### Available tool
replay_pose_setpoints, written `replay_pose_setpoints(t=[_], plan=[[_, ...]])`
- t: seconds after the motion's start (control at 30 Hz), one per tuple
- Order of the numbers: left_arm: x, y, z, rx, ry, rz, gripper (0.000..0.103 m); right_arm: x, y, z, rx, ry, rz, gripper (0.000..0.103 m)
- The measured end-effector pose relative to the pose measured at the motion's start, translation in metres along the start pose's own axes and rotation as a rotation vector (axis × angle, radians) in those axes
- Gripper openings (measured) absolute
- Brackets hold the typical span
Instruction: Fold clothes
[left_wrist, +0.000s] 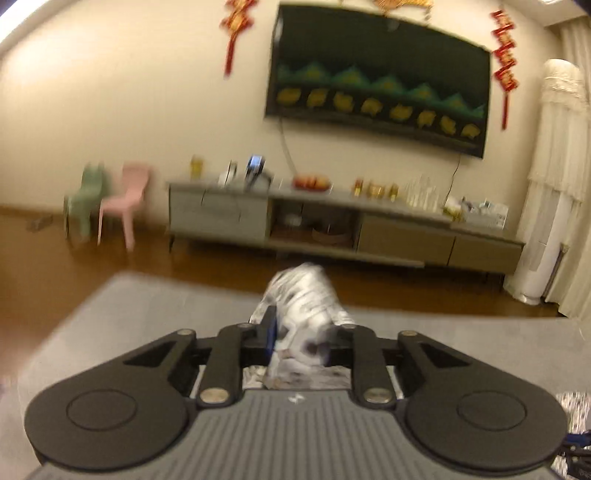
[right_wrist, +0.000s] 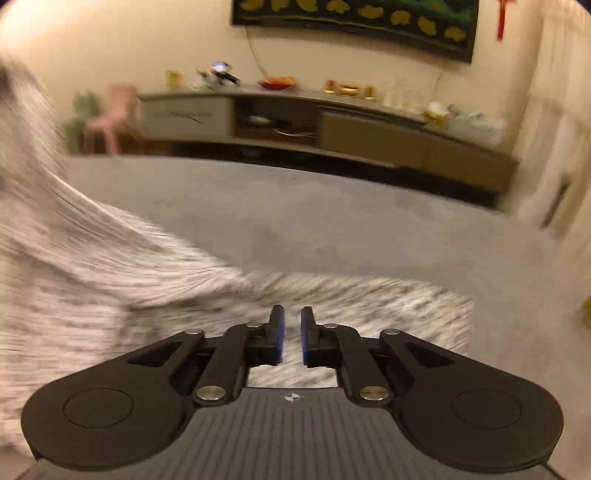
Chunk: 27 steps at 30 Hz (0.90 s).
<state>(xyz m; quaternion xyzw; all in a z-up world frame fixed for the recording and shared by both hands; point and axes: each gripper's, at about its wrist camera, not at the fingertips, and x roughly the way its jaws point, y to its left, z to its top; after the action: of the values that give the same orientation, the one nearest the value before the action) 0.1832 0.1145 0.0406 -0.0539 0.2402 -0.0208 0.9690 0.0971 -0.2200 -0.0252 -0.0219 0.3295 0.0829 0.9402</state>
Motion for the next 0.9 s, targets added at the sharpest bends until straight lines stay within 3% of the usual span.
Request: replay_pose_setpoints(t=[0.03, 0.07, 0.2, 0.27, 0.33, 0.4, 0.43, 0.47, 0.5, 0.6, 0.7, 0.73, 0.8, 0.87, 0.9], plan=[[-0.005, 0.007, -0.017, -0.029, 0.024, -0.006, 0.05, -0.007, 0.009, -0.005, -0.027, -0.014, 0.042, 0.06], [-0.011, 0.013, -0.034, -0.053, 0.05, -0.013, 0.054, -0.012, 0.021, -0.01, -0.074, -0.035, 0.067, 0.08], [-0.052, 0.018, -0.099, -0.053, 0.156, -0.082, 0.057, -0.002, 0.062, 0.002, -0.304, -0.085, 0.059, 0.086], [-0.071, 0.002, -0.121, 0.063, 0.177, -0.142, 0.064, 0.012, 0.07, 0.01, -0.364, -0.091, 0.019, 0.086], [-0.078, -0.012, -0.14, 0.198, 0.172, -0.148, 0.069, 0.03, 0.072, 0.018, -0.405, -0.081, -0.033, 0.086], [-0.075, -0.022, -0.153, 0.283, 0.193, -0.128, 0.066, 0.051, 0.063, 0.024, -0.406, -0.013, -0.053, 0.071], [-0.071, -0.025, -0.157, 0.299, 0.208, -0.113, 0.046, 0.079, 0.065, 0.027, -0.39, 0.038, -0.055, 0.026], [-0.067, -0.026, -0.158, 0.304, 0.229, -0.107, 0.015, 0.092, 0.058, 0.029, -0.357, 0.072, -0.066, 0.003], [-0.062, -0.022, -0.156, 0.28, 0.257, -0.123, 0.007, 0.097, 0.046, 0.031, -0.319, 0.096, -0.081, 0.003], [-0.064, -0.015, -0.152, 0.22, 0.303, -0.196, 0.007, 0.09, 0.007, 0.035, -0.228, 0.111, -0.194, 0.003], [-0.077, 0.005, -0.14, 0.137, 0.298, -0.309, 0.011, 0.064, -0.012, 0.037, -0.153, 0.08, -0.238, 0.005], [-0.081, 0.016, -0.133, 0.103, 0.275, -0.294, 0.02, 0.055, -0.017, 0.038, -0.128, 0.068, -0.252, 0.007], [-0.083, 0.044, -0.12, 0.04, 0.218, -0.209, 0.029, 0.022, -0.003, 0.035, -0.07, 0.016, -0.17, 0.025], [-0.073, 0.07, -0.108, -0.024, 0.204, -0.134, 0.054, -0.006, 0.021, 0.023, -0.043, -0.002, -0.038, 0.075], [-0.065, 0.082, -0.103, -0.056, 0.208, -0.099, 0.056, -0.013, 0.035, 0.014, -0.044, 0.014, 0.026, 0.08]])
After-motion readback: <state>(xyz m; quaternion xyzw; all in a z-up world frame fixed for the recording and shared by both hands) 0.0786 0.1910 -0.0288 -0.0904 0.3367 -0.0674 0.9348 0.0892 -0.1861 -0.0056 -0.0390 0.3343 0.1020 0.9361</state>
